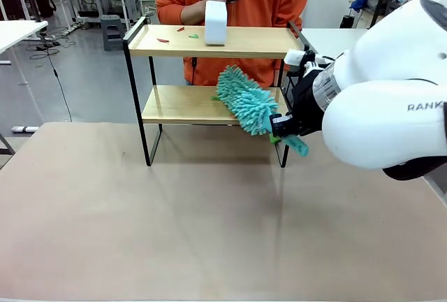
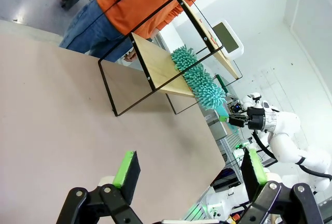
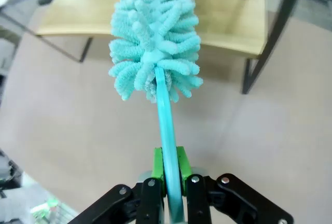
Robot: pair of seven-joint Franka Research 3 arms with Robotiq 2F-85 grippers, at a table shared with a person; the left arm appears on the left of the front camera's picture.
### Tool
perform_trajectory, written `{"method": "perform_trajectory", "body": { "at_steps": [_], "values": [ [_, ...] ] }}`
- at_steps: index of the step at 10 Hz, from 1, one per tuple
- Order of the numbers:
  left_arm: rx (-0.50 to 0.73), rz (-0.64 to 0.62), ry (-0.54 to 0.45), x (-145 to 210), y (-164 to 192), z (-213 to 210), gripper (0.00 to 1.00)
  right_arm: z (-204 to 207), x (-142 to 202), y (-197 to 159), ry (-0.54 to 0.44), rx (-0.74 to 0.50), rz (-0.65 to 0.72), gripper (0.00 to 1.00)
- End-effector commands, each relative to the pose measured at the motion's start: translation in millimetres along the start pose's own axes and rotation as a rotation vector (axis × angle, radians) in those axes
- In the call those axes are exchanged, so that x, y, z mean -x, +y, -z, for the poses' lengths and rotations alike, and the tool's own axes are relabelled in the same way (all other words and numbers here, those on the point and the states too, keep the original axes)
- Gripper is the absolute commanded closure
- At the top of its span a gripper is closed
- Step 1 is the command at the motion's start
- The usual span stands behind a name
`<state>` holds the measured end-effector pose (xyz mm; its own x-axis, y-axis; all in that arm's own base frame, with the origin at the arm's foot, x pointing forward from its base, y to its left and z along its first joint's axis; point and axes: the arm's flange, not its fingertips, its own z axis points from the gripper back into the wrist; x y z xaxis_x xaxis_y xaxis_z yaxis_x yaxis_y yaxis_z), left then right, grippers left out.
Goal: Clean the shelf.
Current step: Clean the specific tier of the Shelf with the Duster once objects are removed.
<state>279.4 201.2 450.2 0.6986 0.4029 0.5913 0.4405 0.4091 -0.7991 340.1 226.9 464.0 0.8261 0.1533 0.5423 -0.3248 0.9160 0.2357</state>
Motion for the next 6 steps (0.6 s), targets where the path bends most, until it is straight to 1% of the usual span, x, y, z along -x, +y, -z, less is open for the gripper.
{"method": "perform_trajectory", "body": {
  "at_steps": [1,2,4,5,6],
  "values": [
    [0.014,0.019,-0.017,0.3,-1.5,2.5,0.0,-5.7,26.3,-14.1,0.086,-0.136,-0.077,0.87],
    [0.014,0.019,-0.017,0.3,-1.5,2.5,0.0,-10.3,30.6,-11.0,0.15,-0.236,-0.135,0.87],
    [0.014,0.019,-0.017,0.3,-1.5,2.5,0.0,-23.9,37.2,-15.2,0.259,-0.376,-0.288,0.87],
    [0.014,0.019,-0.017,0.3,-1.5,2.5,0.0,-31.4,40.7,-20.7,0.306,-0.453,-0.341,0.87],
    [0.014,0.019,-0.017,0.3,-1.5,2.5,0.0,-39.7,42.9,-27.5,0.324,-0.515,-0.357,0.87]
  ]
}}
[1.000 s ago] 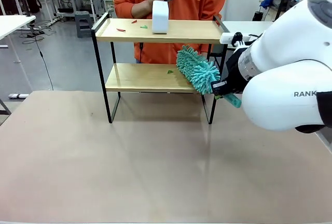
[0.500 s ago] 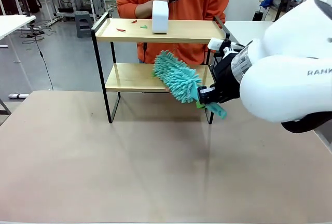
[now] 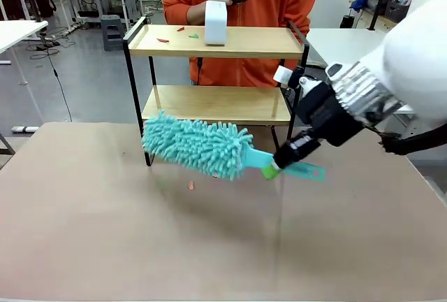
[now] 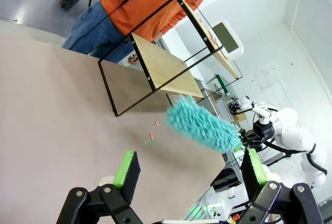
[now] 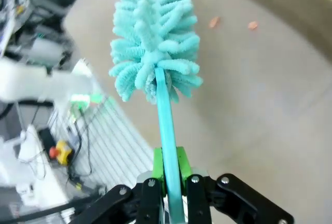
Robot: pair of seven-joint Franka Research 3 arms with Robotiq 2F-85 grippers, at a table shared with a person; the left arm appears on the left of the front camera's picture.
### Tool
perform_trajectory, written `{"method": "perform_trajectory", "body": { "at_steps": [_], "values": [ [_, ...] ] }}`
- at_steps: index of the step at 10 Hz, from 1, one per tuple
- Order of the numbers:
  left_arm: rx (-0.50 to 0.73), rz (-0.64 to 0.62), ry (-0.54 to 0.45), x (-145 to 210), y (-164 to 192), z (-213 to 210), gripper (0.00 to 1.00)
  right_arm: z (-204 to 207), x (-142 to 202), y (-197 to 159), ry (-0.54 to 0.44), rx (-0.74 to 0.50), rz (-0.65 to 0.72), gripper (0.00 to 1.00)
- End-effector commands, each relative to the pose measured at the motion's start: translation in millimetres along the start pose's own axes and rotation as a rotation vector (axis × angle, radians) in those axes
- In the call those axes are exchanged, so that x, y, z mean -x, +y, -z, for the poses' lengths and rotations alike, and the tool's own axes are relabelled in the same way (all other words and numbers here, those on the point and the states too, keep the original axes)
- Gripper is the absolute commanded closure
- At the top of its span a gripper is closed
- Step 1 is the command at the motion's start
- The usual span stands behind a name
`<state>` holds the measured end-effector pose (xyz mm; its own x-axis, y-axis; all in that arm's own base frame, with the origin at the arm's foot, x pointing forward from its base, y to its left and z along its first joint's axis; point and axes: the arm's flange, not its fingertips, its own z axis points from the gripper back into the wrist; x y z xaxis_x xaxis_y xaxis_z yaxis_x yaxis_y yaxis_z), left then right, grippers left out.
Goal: Clean the shelf.
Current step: Clean the specific tier of the Shelf with the Duster once objects are removed.
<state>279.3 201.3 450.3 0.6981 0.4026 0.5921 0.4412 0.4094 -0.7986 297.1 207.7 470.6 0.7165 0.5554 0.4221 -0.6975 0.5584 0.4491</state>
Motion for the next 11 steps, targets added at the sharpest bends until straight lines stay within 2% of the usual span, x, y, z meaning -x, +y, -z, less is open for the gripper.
{"method": "perform_trajectory", "body": {
  "at_steps": [1,3,4,5,6,9,11],
  "values": [
    [0.014,0.018,-0.016,0.3,-1.4,2.6,0.0,-25.5,23.5,-18.7,0.022,-0.088,-0.035,0.87],
    [0.014,0.018,-0.016,0.3,-1.4,2.6,0.0,-37.1,31.1,-25.3,0.017,-0.121,-0.056,0.87],
    [0.014,0.018,-0.016,0.3,-1.4,2.6,0.0,-45.3,37.6,-30.1,0.07,-0.154,-0.109,0.87],
    [0.014,0.018,-0.016,0.3,-1.4,2.6,0.0,-66.0,49.6,-34.1,0.133,-0.222,-0.166,0.87],
    [0.014,0.018,-0.016,0.3,-1.4,2.6,0.0,-100.3,65.7,-40.5,0.115,-0.261,-0.178,0.87],
    [0.014,0.018,-0.016,0.3,-1.4,2.6,0.0,-210.8,141.5,-62.1,-0.08,-0.183,-0.103,0.87],
    [0.014,0.018,-0.016,0.3,-1.4,2.6,0.0,-255.6,204.1,-78.2,-0.214,-0.068,0.015,0.87]
  ]
}}
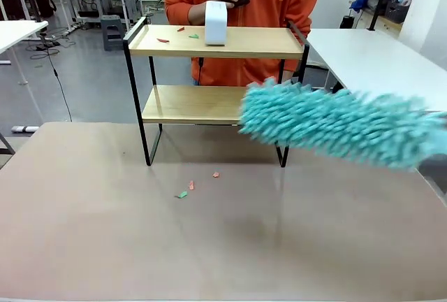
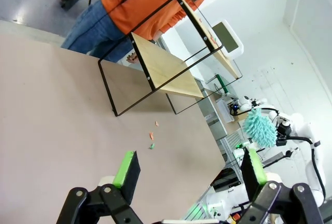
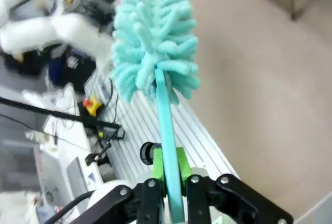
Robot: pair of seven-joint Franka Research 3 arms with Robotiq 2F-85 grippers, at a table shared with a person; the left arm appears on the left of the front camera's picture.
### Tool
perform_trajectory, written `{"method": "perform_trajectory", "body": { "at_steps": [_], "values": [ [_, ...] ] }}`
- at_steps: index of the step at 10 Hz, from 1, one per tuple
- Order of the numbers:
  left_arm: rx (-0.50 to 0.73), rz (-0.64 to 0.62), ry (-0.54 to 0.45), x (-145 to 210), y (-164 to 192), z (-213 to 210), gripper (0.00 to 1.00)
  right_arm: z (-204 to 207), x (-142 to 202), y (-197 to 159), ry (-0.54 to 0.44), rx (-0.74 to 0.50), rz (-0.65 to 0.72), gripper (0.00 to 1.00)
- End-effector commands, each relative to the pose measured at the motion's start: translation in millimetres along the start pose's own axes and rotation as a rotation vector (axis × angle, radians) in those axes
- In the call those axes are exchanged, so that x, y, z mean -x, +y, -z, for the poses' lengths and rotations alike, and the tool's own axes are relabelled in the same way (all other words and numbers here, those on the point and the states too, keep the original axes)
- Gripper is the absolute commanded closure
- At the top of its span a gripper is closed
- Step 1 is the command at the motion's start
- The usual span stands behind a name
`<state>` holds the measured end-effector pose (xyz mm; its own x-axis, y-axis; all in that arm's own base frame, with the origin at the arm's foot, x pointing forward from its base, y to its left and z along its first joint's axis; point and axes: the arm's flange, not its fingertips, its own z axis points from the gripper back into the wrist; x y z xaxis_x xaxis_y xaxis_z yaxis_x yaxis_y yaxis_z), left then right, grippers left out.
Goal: Clean the shelf.
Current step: Clean the specific tier of the Shelf with the Duster once objects are removed.
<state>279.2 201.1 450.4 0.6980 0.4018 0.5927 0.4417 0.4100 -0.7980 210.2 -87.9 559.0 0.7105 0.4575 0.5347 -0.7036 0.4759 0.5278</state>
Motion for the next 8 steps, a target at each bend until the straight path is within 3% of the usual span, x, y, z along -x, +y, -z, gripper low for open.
{"method": "perform_trajectory", "body": {
  "at_steps": [1,3,5,6,8],
  "values": [
    [0.015,0.017,-0.017,0.2,-1.3,2.5,0.0,-24.2,39.4,-24.9,-0.181,0.109,0.115,0.87],
    [0.015,0.017,-0.017,0.2,-1.3,2.5,0.0,-28.3,70.9,-56.1,-0.304,0.258,0.286,0.87],
    [0.015,0.017,-0.017,0.2,-1.3,2.5,0.0,-12.1,66.0,-79.3,-0.308,0.464,0.431,0.87],
    [0.015,0.017,-0.017,0.2,-1.3,2.5,0.0,-45.6,86.9,-57.1,-0.303,0.277,0.297,0.87],
    [0.015,0.017,-0.017,0.2,-1.3,2.5,0.0,-45.6,86.9,-57.1,-0.303,0.277,0.297,0.87]
  ]
}}
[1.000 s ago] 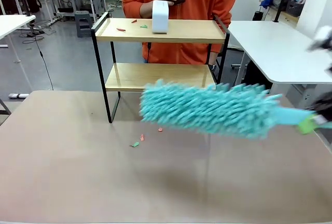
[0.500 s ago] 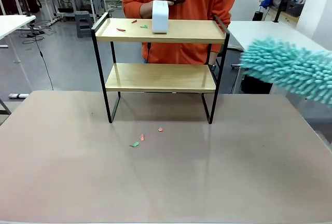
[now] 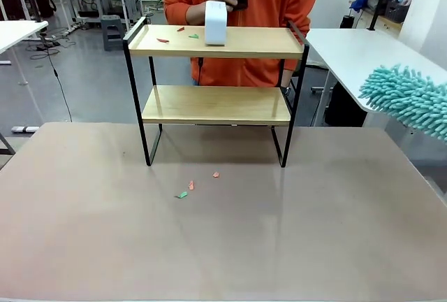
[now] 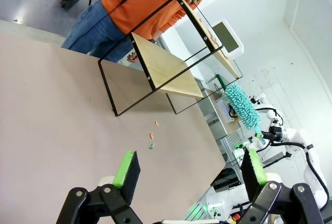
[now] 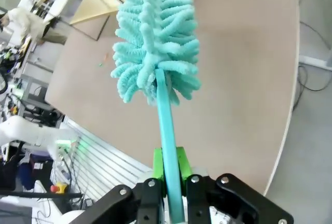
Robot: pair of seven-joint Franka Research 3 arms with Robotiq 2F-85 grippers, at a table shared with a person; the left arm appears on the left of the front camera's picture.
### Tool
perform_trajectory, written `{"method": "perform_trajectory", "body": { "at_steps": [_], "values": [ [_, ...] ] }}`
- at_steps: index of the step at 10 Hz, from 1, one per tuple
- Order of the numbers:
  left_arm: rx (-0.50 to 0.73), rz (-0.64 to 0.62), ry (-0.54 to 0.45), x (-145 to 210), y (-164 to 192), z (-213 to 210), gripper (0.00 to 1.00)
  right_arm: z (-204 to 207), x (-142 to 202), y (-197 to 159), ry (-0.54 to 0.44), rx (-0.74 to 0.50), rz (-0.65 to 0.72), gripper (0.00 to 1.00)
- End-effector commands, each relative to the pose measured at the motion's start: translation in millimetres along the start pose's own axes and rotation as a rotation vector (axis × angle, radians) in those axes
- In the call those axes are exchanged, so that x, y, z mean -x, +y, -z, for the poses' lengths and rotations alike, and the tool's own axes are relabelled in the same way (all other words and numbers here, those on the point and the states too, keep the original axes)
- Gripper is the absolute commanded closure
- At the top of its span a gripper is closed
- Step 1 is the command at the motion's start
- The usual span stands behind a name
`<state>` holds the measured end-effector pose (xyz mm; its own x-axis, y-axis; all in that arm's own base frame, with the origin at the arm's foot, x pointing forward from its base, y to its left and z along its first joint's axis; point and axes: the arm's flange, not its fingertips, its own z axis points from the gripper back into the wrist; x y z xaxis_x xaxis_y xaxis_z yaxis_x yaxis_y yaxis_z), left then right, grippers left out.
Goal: Clean the shelf.
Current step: Clean the specific tier of the Shelf with the Duster once objects are removed, then clean the remaining tier of the Shelf with the Duster once objects are removed.
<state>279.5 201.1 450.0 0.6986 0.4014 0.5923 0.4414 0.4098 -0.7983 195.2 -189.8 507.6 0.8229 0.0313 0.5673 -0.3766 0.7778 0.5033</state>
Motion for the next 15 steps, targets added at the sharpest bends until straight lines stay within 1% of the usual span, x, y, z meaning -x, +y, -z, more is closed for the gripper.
{"method": "perform_trajectory", "body": {
  "at_steps": [1,15],
  "values": [
    [0.015,0.018,-0.018,0.2,-1.6,2.3,0.0,-5.8,3.1,5.8,0.005,-0.038,-0.024,0.87],
    [0.015,0.018,-0.018,0.2,-1.6,2.3,0.0,-5.8,3.1,5.8,0.005,-0.038,-0.024,0.87]
  ]
}}
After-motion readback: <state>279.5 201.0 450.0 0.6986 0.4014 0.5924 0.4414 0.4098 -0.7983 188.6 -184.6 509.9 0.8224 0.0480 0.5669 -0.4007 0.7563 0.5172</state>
